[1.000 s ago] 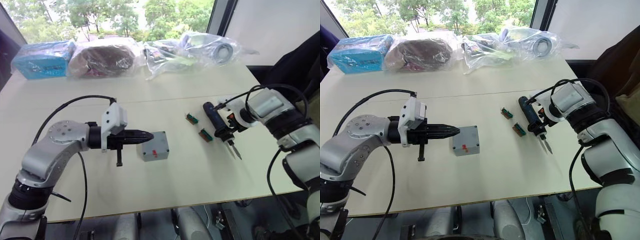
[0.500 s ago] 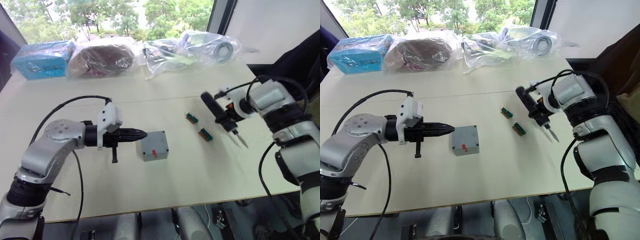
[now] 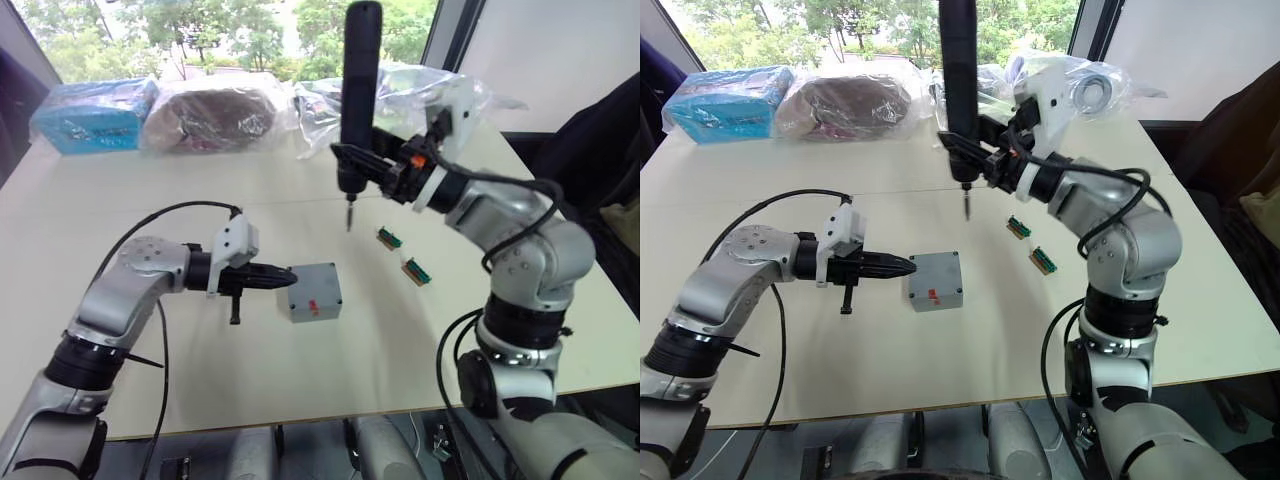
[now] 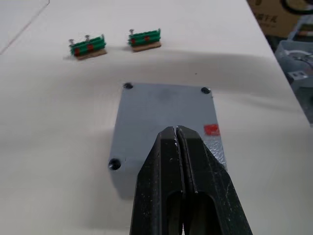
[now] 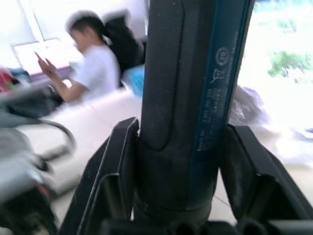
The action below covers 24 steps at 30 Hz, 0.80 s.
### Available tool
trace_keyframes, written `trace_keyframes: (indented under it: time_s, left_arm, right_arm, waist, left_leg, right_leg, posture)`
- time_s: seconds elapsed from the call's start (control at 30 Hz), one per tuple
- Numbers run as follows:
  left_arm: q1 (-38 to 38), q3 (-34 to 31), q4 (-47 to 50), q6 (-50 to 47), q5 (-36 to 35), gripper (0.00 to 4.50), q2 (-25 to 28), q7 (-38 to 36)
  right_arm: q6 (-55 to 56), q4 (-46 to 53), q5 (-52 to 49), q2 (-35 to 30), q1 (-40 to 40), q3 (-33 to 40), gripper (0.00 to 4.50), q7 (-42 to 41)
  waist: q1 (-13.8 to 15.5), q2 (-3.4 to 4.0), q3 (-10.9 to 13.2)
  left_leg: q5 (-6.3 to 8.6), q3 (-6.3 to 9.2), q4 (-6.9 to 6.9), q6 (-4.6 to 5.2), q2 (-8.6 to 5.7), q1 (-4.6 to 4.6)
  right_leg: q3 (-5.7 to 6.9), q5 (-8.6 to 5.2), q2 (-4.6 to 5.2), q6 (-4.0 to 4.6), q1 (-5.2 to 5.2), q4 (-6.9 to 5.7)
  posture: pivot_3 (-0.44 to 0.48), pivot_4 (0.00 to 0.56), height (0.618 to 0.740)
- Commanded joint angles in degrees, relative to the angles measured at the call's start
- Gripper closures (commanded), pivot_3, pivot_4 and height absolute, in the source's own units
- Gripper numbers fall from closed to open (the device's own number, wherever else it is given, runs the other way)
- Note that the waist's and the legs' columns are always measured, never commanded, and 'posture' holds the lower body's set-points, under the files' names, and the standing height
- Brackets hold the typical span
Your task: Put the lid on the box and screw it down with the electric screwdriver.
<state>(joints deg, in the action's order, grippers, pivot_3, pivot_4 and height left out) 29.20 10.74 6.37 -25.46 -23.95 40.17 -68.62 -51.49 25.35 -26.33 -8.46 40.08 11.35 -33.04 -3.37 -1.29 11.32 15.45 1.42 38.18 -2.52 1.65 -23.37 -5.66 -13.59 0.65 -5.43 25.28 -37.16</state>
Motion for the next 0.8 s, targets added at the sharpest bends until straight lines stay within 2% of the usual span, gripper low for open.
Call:
trace_keyframes:
  time_s: [0.03,0.27,0.5,0.8]
  left_arm:
    - [2.2,1.9,-2.6,1.4,2.4,4.5,-2.0,0.0]
    - [1.8,5.4,-7.4,6.1,8.6,4.5,-4.2,0.6]
    - [2.0,5.1,-8.3,7.5,9.1,4.5,-5.0,-0.3]
    - [1.7,4.8,-8.3,7.9,8.9,4.5,-5.0,-0.5]
  right_arm:
    - [7.2,5.1,-1.5,3.5,-3.6,-2.8,2.66,3.0]
    - [17.7,4.6,2.7,3.9,-10.6,-10.0,2.66,4.5]
    - [26.6,1.1,6.4,2.7,-16.1,-14.5,2.66,4.6]
    - [32.2,-1.7,9.0,0.5,-17.7,-16.7,2.66,4.2]
  waist:
    - [-0.2,0.02,0.0]
    - [-0.6,0.08,0.0]
    - [-0.6,0.07,-0.1]
    - [-0.6,0.07,-0.1]
  left_leg:
    - [0.0,-0.01,0.0,0.0,0.0,0.01]
    - [-0.08,0.07,-0.07,-0.12,0.04,0.19]
    - [-0.09,0.06,-0.04,-0.13,0.03,0.22]
    - [-0.09,0.08,-0.04,-0.13,0.03,0.26]
  right_leg:
    - [-0.01,0.0,0.0,0.0,0.0,-0.02]
    - [0.01,0.01,-0.1,0.04,-0.06,-0.14]
    - [0.0,0.01,-0.09,0.04,-0.13,-0.13]
    - [0.0,0.01,-0.09,0.04,-0.18,-0.13]
  posture:
    - [0.0,0.15,0.74]
    - [0.0,0.15,0.74]
    - [0.0,0.15,0.74]
    - [0.0,0.15,0.74]
